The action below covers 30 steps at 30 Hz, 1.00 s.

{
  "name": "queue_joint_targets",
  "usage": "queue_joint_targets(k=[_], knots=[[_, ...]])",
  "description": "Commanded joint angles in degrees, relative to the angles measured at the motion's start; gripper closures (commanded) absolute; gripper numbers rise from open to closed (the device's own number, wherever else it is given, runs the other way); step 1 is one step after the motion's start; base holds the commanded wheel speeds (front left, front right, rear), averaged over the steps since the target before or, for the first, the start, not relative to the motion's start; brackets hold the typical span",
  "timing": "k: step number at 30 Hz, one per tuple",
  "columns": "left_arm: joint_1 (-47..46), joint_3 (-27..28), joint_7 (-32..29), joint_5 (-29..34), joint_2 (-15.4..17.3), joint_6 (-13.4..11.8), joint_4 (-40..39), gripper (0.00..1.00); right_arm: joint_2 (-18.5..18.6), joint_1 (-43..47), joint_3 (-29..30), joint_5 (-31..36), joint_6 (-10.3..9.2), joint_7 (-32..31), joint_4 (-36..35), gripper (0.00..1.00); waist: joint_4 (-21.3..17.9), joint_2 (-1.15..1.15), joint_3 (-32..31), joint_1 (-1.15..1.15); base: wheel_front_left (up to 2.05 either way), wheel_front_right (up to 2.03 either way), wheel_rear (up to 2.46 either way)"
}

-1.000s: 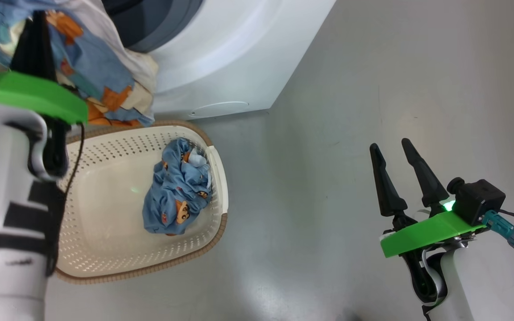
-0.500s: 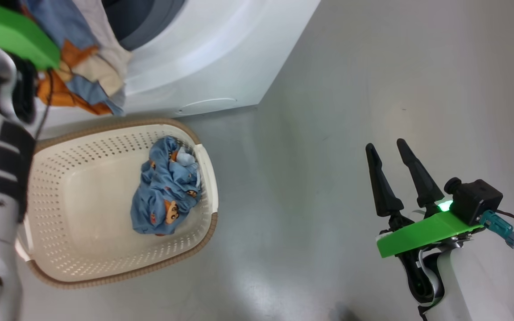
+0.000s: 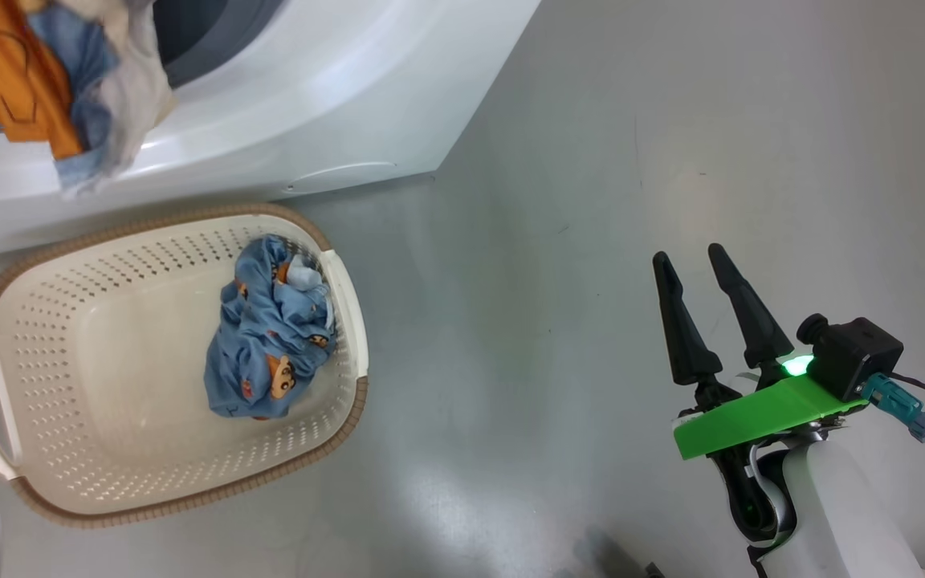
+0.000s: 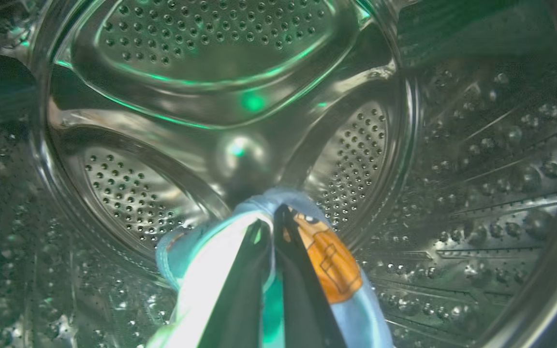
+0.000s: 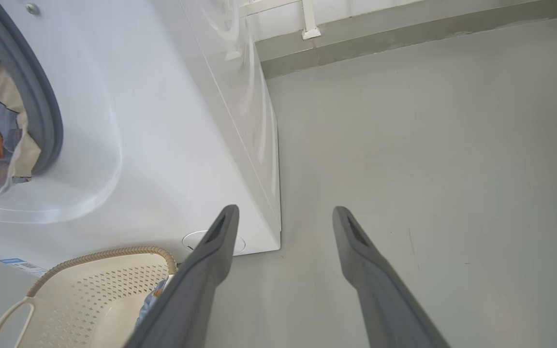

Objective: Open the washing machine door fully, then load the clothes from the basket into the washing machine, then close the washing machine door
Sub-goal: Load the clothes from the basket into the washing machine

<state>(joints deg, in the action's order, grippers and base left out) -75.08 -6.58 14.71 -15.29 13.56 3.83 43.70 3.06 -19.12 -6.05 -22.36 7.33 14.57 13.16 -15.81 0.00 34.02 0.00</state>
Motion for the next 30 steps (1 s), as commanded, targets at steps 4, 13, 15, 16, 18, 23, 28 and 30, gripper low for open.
queue_joint_targets(k=[4, 13, 15, 16, 18, 23, 28, 30], knots=[[2.32, 1.37, 0.29, 1.92, 1.23, 1.07, 0.84, 1.0, -0.18, -0.18, -1.14, -0.68, 0.16, 0.43, -1.24, 0.0, 0.2, 0.0, 0.07, 0.0, 0.0, 0.0, 0.0], [2.09, 2.95, 0.29, 2.44, -0.01, 2.12, 7.86, 0.0, -0.18, -0.11, -1.38, -0.55, 0.16, 0.43, -1.16, 0.0, 0.88, 0.0, -0.36, 0.0, 0.0, 0.0, 0.0], [2.37, 3.34, 0.29, 2.57, -0.26, 2.3, 7.93, 0.0, -0.18, -0.01, -1.26, -0.42, 0.16, 0.43, -1.14, 0.0, 1.04, 0.0, -0.5, 0.0, 0.0, 0.0, 0.0], [2.59, 3.55, 0.29, 2.59, -0.44, 2.4, 7.9, 0.0, -0.18, 0.05, -1.19, -0.35, 0.16, 0.43, -1.12, 0.0, 1.14, 0.0, -0.58, 0.0, 0.0, 0.0, 0.0], [3.24, 3.93, 0.29, 2.69, -0.85, 2.56, 7.69, 0.0, -0.18, 0.13, -1.06, -0.23, 0.16, 0.43, -1.1, 0.0, 1.36, 0.0, -0.73, 0.0, 0.0, 0.0, 0.0], [5.16, 4.91, 0.29, 2.9, -1.83, 2.91, 7.34, 0.0, -0.18, 0.17, -1.0, 0.03, 0.16, 0.43, -1.09, 0.0, 1.84, 0.0, -1.03, 0.0, 0.0, 0.0, 0.0], [7.25, 5.37, 0.29, 3.31, -2.68, 3.15, 6.5, 0.0, -0.18, 0.38, -0.77, 0.35, 0.16, 0.43, -1.14, 0.0, 2.37, 0.0, -1.31, 0.0, 0.0, 0.0, 0.0], [8.43, 5.86, 0.29, 3.27, -3.23, 3.24, 5.87, 0.0, -0.18, 0.51, -0.61, 0.55, 0.16, 0.43, -1.15, 0.0, 2.7, 0.0, -1.43, 0.0, 0.0, 0.0, 0.0]])
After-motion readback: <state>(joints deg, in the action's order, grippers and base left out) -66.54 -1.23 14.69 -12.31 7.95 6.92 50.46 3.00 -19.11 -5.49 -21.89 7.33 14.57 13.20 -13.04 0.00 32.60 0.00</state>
